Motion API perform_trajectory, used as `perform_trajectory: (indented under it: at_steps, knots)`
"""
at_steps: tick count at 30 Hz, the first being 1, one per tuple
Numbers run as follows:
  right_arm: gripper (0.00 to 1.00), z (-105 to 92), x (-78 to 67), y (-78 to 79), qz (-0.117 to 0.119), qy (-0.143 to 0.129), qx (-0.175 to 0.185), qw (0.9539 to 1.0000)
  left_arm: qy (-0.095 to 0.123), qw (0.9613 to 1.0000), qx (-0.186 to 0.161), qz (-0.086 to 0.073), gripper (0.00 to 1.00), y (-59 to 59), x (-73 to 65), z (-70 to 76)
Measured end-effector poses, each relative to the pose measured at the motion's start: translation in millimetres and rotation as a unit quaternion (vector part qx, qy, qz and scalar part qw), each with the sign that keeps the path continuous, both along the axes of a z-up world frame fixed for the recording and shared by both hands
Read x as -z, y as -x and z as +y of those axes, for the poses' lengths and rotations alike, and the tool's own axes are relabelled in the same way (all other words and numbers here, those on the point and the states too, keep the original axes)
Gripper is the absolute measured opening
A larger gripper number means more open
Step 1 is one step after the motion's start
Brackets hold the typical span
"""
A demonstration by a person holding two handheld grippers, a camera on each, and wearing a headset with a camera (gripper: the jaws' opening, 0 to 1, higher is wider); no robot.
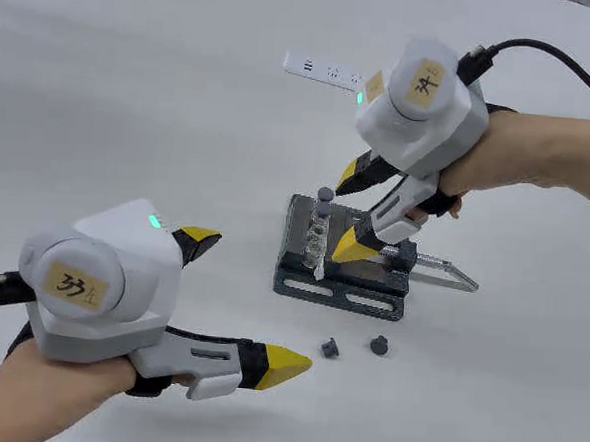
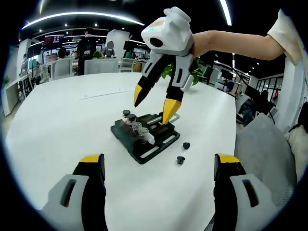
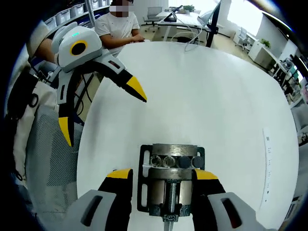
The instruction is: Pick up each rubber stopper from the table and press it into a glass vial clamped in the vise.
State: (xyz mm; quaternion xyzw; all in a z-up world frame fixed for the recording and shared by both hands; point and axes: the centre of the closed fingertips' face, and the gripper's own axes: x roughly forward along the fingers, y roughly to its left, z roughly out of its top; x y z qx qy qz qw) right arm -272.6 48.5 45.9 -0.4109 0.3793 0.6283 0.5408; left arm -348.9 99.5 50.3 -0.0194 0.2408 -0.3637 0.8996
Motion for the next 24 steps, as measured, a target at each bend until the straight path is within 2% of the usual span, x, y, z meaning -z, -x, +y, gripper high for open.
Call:
perform_trajectory:
  at_steps: [7, 17, 24]
  knots:
    - [0.45, -14.0, 0.3, 11.9, 0.003, -0.012, 0.019, 0.9997, -0.001, 1.0, 0.001, -0.005, 0.93, 3.9, -4.0, -3.0]
    - [0.44, -32.8, 5.1, 41.2, 0.015, -0.027, 0.03, 0.9991, -0.007, 0.9999, 0.01, -0.011, 0.93, 10.7, -9.9, -9.1]
    - [0.42, -44.8, 14.9, 58.5, 0.025, -0.037, 0.033, 0.9985, -0.012, 0.9998, 0.014, -0.011, 0.92, 15.4, -9.0, -10.6]
